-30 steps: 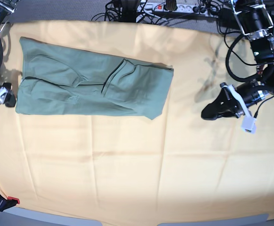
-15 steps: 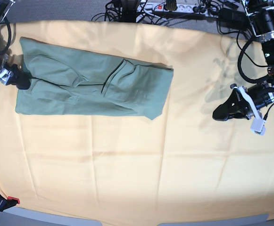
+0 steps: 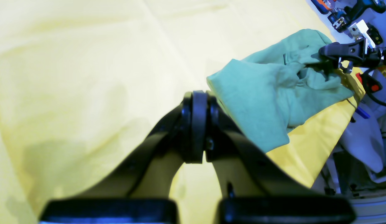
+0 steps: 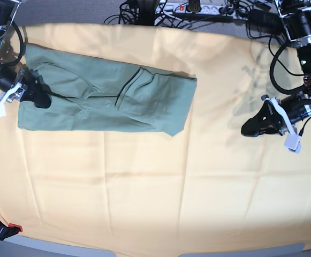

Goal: Fold the T-shirt properly
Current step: 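Drag the folded shirt with the right gripper toward the right arm's side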

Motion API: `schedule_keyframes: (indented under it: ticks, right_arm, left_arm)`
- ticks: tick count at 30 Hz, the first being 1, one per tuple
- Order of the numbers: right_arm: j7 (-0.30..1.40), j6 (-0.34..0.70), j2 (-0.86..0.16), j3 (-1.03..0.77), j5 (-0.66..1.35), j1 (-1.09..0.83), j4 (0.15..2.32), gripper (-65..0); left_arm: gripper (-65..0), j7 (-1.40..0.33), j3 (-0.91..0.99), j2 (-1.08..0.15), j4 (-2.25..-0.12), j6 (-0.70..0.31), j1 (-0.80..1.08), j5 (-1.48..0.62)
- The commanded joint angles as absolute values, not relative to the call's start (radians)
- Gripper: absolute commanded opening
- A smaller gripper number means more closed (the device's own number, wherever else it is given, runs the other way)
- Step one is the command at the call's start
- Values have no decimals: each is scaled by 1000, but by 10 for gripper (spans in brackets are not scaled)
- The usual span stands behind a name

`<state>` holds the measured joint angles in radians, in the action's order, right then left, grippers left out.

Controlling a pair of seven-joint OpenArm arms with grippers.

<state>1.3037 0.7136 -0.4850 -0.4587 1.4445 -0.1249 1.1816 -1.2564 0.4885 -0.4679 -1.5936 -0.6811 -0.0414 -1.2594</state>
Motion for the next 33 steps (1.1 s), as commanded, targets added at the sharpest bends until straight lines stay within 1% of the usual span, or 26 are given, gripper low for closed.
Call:
schedule_keyframes:
  ticks: [1,5,9,10,13,15,16,17,18,19,23,28,33]
  right_arm:
    - [1396,698,-494,-450,1375,-135,1180,-258]
    - [1396,698,-496,-450,1465,-141,1180,-258]
    - [1396,698,-496,-450,1467,-140,1180,-266]
    - [1396,698,-496,-450,1467,-141,1180,-288]
    - [1396,698,-494,-450,1466,-140,1180,-384]
    - [1396,698,-493,-450,1462,-141,1180,-433]
    - [1396,698,-491,-450,1460,-140,1180,-477]
    - [1396,698,-490,-450,1456,-139,1180,-544]
    - [1396,698,-490,-450,1453,-138,1180,-626]
    - [1396,698,-491,-450,1450,-138,1180,-650]
    - [1324,698,-491,-450,1450,-132,1180,-650]
    - [1332,698,-512,-453,1431,-86,1187,-650]
    - [1316,698,-575,-453,1291,-35,1190,-650]
  left_arm:
    - [-650,-1235,494,-488,-1610,-680,-56,-1290]
    - [-650,-1234,494,-488,-1610,-680,-56,-1291]
    - [-650,-1234,494,-487,-1610,-680,-56,-1291]
    - [-650,-1234,494,-487,-1610,-680,-56,-1291]
    - [-650,-1234,494,-487,-1610,-680,-56,-1291]
    - [-650,-1234,494,-487,-1610,-680,-56,-1291]
    - [-650,-1234,494,-487,-1610,-680,-56,-1291]
    - [-650,-1234,494,-487,-1610,-680,-56,-1291]
    - [-650,-1234,494,-487,-1610,-680,-56,-1291]
    - [-650,-1234,494,-487,-1610,-680,-56,-1291]
    - [-650,-1234,494,-488,-1610,-681,-56,-1291]
    - [-650,-1234,494,-488,-1610,-680,-56,-1291]
    - [-650,-1234,494,-488,-1610,-680,-56,-1291]
